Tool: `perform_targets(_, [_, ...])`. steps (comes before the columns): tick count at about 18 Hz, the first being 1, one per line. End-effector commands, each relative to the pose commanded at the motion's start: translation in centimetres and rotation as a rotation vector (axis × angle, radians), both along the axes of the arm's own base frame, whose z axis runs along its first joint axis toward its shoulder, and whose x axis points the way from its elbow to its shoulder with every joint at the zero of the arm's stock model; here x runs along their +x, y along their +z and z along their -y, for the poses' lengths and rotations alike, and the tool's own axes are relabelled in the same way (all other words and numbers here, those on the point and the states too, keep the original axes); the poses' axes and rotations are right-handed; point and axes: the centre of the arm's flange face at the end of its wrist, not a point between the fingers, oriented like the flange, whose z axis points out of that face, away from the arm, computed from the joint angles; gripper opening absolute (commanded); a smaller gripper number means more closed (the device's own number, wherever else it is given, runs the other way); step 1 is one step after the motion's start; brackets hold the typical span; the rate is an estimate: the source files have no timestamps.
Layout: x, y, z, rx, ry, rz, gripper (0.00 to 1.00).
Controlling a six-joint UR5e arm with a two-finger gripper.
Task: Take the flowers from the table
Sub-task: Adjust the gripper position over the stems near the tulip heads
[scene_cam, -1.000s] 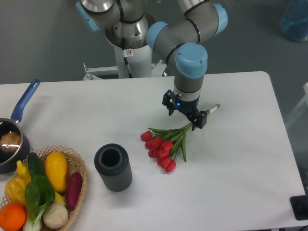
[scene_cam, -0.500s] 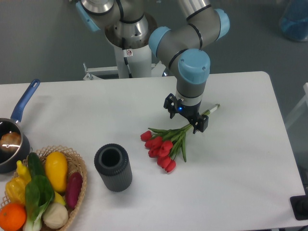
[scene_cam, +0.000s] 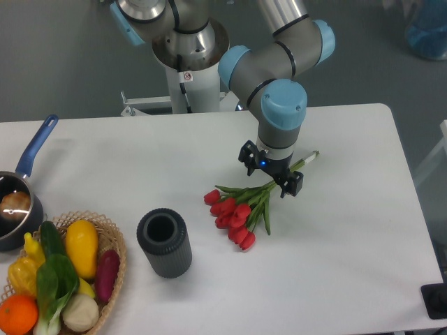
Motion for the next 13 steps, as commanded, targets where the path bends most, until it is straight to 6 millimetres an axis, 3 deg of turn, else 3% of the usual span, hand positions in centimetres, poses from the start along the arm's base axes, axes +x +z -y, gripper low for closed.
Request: perform_targets(13, [-0.83, -0.29, 0.38, -0.001, 0.009, 0.005, 1.0])
